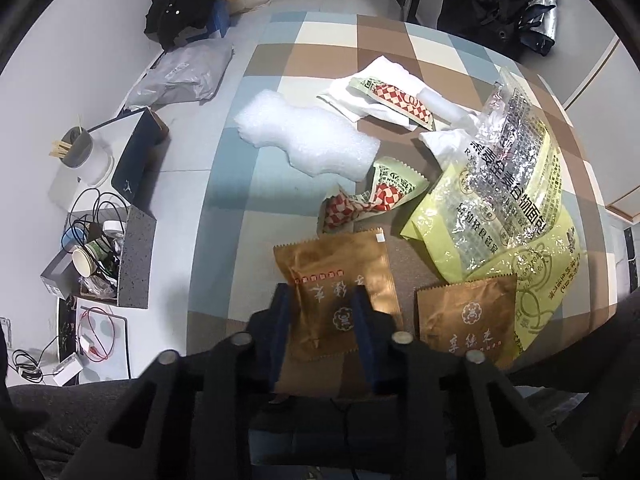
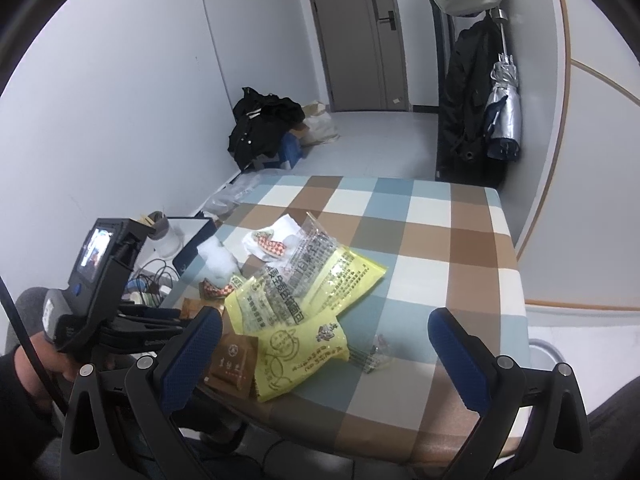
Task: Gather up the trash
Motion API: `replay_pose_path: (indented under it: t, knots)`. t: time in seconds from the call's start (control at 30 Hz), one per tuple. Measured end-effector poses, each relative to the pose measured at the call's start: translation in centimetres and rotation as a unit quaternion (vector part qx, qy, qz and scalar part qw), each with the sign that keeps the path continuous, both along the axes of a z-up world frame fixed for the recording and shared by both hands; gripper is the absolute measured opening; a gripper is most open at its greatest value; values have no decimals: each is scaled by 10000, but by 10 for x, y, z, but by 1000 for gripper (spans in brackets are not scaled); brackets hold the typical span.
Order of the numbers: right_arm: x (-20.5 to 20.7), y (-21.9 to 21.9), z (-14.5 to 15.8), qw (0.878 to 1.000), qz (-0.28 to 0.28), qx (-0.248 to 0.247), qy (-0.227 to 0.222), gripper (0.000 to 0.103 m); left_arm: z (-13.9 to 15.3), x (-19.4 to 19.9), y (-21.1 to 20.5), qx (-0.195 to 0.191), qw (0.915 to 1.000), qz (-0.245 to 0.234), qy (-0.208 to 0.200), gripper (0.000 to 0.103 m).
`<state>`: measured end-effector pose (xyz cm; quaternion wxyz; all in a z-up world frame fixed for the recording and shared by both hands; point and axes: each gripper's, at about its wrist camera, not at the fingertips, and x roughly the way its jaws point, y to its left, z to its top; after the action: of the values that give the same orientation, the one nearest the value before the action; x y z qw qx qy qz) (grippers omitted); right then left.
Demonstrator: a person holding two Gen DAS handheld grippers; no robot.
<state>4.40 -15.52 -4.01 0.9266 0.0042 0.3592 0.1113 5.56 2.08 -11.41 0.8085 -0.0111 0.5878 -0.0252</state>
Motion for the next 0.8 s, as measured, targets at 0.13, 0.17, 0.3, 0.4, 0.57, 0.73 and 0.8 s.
replay_pose_path:
  t: [0.13, 0.17, 0.3, 0.4, 0.57, 0.73, 0.8]
  knots:
    - [1, 3, -5, 9999, 24, -73, 89, 103, 2, 1, 7, -255, 9996, 150, 40, 14]
    - [1, 4, -6, 9999, 42, -83, 112, 103, 2, 2, 7, -316, 9993, 189, 55, 14]
    - [5, 6, -8, 9997, 136, -55, 211, 103, 6, 4, 10, -693, 9972, 252, 74, 14]
    - [9, 7, -6, 9994, 197, -16, 277, 103, 13, 3, 9, -962, 9952, 179, 8, 14]
    - [20, 16, 2, 9987, 421, -66, 291, 103, 21, 4, 22, -1253, 9915, 356, 34, 16]
    - [42, 43, 8, 9930, 1115, 55, 385, 100, 49, 6, 45, -1479, 9861, 665, -359, 37]
    - [53, 58, 8, 9889, 1408, 44, 463, 98, 65, 6, 54, -1541, 9828, 758, -682, 57]
